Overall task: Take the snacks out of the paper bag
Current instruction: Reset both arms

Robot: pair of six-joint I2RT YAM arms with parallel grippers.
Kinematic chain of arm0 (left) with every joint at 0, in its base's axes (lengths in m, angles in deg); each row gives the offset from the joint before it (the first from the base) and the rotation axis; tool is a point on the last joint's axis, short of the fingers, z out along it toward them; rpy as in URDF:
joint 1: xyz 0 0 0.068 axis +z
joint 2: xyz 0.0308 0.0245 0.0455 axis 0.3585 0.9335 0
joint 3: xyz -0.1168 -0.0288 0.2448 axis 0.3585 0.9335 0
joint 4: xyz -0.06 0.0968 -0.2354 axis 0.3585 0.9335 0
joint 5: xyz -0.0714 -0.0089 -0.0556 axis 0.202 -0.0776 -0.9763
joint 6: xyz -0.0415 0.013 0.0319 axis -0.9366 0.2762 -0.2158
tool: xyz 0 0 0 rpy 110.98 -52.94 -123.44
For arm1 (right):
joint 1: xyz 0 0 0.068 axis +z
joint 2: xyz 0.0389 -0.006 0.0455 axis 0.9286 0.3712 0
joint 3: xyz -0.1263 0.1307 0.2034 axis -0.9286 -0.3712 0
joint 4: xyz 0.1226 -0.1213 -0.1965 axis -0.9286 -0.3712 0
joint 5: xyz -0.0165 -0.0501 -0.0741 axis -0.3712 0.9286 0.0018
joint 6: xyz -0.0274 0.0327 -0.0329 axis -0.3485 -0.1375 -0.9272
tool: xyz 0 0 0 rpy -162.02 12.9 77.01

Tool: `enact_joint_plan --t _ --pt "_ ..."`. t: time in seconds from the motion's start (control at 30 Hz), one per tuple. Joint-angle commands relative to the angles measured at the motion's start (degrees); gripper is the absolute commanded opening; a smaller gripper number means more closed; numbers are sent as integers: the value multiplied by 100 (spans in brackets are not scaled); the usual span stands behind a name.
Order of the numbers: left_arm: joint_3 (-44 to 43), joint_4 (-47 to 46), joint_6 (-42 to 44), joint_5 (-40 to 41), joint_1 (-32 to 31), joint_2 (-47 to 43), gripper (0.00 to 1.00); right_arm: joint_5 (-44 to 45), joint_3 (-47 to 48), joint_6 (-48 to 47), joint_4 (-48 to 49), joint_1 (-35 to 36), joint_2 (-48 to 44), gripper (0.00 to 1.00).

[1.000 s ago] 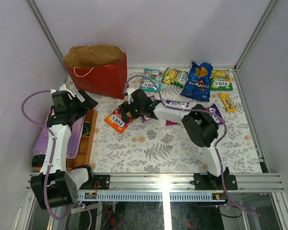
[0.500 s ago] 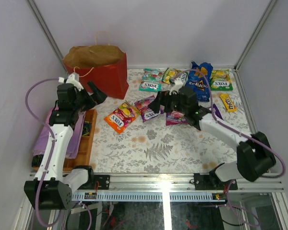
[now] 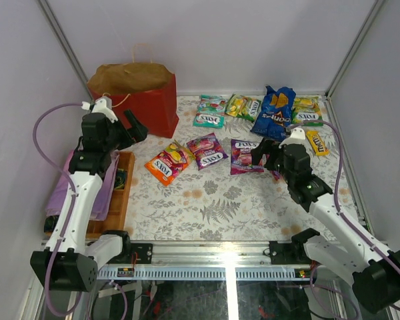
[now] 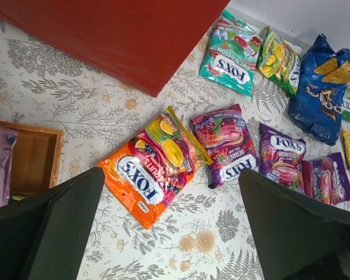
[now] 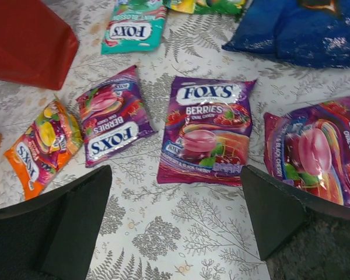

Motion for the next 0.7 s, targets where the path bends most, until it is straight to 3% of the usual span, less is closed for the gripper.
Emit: enact_joint_plan --t 0.0,0.37,0.53,0.67 --pt "67 -215 214 435 1 -297 100 355 -143 -86 -104 -55 -202 99" --pt "189 -357 139 411 13 -463 100 286 -137 -218 -128 -59 -429 99" --pt "268 -433 84 411 8 -474 100 331 -205 -168 -44 -59 -543 88" --pt "253 -374 66 424 17 -473 100 86 -398 -255 305 -60 -623 90"
